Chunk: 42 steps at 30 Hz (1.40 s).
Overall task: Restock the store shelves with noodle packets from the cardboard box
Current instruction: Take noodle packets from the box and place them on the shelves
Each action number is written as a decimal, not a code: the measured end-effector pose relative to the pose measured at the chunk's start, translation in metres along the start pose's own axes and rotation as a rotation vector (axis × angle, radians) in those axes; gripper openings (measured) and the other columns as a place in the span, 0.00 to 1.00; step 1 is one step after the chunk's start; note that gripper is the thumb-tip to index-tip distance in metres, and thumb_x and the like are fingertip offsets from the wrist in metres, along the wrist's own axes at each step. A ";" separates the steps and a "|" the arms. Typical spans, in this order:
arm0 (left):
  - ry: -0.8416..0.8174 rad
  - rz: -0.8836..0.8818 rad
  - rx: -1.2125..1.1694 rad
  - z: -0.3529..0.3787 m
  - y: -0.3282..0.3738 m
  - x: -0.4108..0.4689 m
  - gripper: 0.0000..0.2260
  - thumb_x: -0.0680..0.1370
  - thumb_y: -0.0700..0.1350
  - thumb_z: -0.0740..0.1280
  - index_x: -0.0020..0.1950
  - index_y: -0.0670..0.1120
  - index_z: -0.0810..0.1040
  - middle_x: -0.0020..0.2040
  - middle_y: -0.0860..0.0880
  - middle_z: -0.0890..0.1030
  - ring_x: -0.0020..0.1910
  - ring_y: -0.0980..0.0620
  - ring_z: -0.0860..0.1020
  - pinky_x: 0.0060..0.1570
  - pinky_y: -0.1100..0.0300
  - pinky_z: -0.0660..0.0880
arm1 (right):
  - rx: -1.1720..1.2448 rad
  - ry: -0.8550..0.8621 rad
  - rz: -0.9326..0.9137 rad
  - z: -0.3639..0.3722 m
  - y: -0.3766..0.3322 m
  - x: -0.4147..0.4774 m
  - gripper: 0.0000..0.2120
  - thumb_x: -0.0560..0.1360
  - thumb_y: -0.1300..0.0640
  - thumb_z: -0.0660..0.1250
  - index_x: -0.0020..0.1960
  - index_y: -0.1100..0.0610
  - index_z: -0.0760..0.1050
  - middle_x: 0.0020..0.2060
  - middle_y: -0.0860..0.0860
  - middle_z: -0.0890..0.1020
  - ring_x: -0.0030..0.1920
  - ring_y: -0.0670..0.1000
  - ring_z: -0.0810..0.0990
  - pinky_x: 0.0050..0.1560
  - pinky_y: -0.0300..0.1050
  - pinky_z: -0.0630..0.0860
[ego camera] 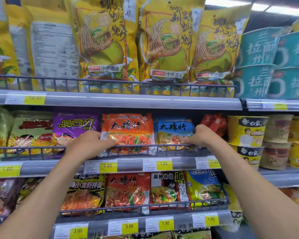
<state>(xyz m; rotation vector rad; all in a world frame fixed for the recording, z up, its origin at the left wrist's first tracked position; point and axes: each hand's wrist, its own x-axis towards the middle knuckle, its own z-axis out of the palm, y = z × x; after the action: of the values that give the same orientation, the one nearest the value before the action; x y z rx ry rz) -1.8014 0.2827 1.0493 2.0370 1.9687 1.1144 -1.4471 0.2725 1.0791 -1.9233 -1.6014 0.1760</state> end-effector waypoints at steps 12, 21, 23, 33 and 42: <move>0.040 -0.009 -0.005 0.005 0.009 -0.001 0.22 0.71 0.68 0.70 0.36 0.50 0.74 0.31 0.51 0.75 0.37 0.46 0.77 0.47 0.51 0.71 | 0.035 0.061 -0.129 0.000 0.013 0.006 0.09 0.78 0.53 0.70 0.54 0.57 0.81 0.46 0.52 0.85 0.45 0.54 0.83 0.48 0.51 0.81; 0.148 0.142 0.118 -0.001 0.006 -0.027 0.16 0.77 0.65 0.67 0.50 0.52 0.80 0.40 0.52 0.82 0.40 0.50 0.80 0.37 0.56 0.75 | -0.074 0.092 -0.099 0.006 0.015 0.008 0.16 0.76 0.40 0.68 0.52 0.52 0.79 0.42 0.48 0.84 0.42 0.51 0.82 0.47 0.51 0.82; 0.238 0.203 0.117 0.002 0.005 -0.036 0.16 0.78 0.61 0.67 0.60 0.53 0.79 0.48 0.52 0.84 0.46 0.50 0.81 0.44 0.53 0.79 | -0.126 0.144 -0.103 0.006 0.017 0.003 0.18 0.74 0.37 0.67 0.52 0.50 0.79 0.43 0.47 0.83 0.43 0.52 0.82 0.48 0.53 0.82; 0.543 0.412 0.182 0.031 -0.052 -0.086 0.18 0.79 0.53 0.66 0.68 0.52 0.74 0.70 0.53 0.72 0.73 0.50 0.67 0.71 0.51 0.67 | -0.237 0.544 -0.213 0.021 0.021 -0.042 0.28 0.71 0.32 0.64 0.60 0.52 0.70 0.49 0.55 0.81 0.49 0.62 0.80 0.46 0.59 0.80; 0.459 0.253 0.289 0.033 -0.152 -0.140 0.16 0.80 0.53 0.63 0.67 0.54 0.73 0.71 0.55 0.71 0.76 0.51 0.64 0.72 0.49 0.67 | 0.319 0.652 -0.640 0.106 -0.034 -0.125 0.20 0.76 0.51 0.62 0.66 0.56 0.73 0.63 0.56 0.75 0.68 0.60 0.71 0.70 0.59 0.67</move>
<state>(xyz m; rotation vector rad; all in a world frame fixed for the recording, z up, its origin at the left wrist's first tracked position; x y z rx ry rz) -1.8951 0.1945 0.8841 2.4047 2.2303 1.5485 -1.5583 0.1985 0.9777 -1.0013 -1.5162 -0.3987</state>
